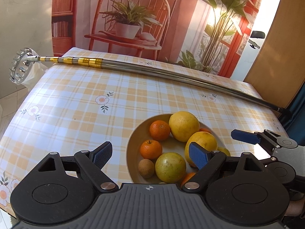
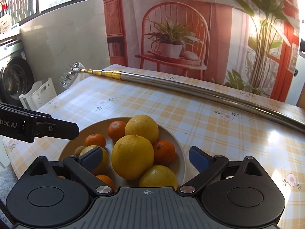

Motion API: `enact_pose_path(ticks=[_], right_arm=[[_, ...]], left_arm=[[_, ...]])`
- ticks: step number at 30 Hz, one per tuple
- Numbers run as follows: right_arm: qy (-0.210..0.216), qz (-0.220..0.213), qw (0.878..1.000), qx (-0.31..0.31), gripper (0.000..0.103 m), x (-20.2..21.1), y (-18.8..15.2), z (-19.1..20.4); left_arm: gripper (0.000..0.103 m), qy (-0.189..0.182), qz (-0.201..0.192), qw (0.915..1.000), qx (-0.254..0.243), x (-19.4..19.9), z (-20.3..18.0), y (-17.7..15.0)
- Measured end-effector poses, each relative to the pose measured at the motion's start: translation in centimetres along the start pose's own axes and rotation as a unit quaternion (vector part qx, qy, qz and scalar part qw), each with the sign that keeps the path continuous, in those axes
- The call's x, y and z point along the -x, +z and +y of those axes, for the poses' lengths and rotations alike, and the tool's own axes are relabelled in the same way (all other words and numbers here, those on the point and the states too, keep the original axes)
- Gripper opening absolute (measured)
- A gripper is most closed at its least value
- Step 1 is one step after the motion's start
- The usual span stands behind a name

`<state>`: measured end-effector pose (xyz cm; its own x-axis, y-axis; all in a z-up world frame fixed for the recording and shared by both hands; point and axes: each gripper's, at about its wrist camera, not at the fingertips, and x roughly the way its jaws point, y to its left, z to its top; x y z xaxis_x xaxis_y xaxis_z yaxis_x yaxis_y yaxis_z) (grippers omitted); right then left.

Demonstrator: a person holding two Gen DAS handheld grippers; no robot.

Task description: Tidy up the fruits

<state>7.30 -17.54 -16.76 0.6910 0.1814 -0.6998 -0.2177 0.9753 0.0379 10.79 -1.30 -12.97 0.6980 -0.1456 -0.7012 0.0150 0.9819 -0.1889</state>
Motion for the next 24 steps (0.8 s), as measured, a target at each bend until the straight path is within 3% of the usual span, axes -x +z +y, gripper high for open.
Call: enact_pose_path(ticks=[11,18,24], right_arm=[[-0.007,0.005,1.000,0.030,0.102,2.0,1.5,0.8],[-0.033,-0.047,0.998,0.028,0.102,6.0,4.5,0.8],[-0.067,-0.116,0.991,-0.003,0.102,9.9,7.7,-0.4]], left_arm=[[0.089,-0.022,-0.006,0.9996,-0.015,0.9,-0.3,0.3],[0.089,-0.035,-0.071,0.9951,-0.060,4.3,-1.5,2.6],[0.097,-0.025,-0.159,0.9835,-0.083,8.0,-3.3,5.6]])
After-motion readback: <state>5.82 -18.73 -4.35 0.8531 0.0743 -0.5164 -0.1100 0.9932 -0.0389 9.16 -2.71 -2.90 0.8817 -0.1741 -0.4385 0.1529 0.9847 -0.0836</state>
